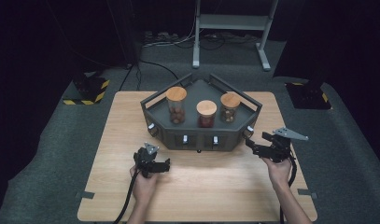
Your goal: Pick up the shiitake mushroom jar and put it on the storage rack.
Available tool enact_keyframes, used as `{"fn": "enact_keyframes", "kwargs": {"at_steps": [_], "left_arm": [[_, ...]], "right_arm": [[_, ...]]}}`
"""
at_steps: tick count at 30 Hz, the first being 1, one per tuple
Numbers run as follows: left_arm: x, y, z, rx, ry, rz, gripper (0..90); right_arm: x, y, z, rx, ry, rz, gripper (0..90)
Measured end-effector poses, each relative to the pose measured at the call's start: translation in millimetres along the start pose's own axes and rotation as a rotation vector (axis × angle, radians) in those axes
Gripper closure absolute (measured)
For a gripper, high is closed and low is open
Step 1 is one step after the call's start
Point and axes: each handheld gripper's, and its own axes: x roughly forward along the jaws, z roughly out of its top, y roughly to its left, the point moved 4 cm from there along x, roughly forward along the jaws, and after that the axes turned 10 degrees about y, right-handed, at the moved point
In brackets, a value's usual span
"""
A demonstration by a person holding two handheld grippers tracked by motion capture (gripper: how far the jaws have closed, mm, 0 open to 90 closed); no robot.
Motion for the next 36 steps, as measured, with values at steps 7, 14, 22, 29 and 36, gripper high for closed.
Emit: {"fn": "enact_keyframes", "kwargs": {"at_steps": [7, 14, 22, 29, 36], "left_arm": [[0.0, 0.0, 0.0, 0.0, 0.0, 0.0, 4.3], [0.0, 0.0, 0.0, 0.0, 0.0, 0.0, 4.2], [0.0, 0.0, 0.0, 0.0, 0.0, 0.0, 4.3], [0.0, 0.0, 0.0, 0.0, 0.0, 0.0, 4.3], [0.0, 0.0, 0.0, 0.0, 0.0, 0.0, 4.3]], "right_arm": [[5.6, 1.6, -7.1, -0.004, 0.015, -0.003, 12.9], [9.3, 2.5, -12.0, -0.004, 0.023, -0.004, 12.9], [13.9, 3.6, -18.0, -0.01, 0.037, -0.011, 12.8], [17.6, 2.6, -23.1, -0.006, 0.047, -0.016, 12.7], [19.7, 3.3, -25.7, -0.007, 0.053, -0.017, 12.7]]}}
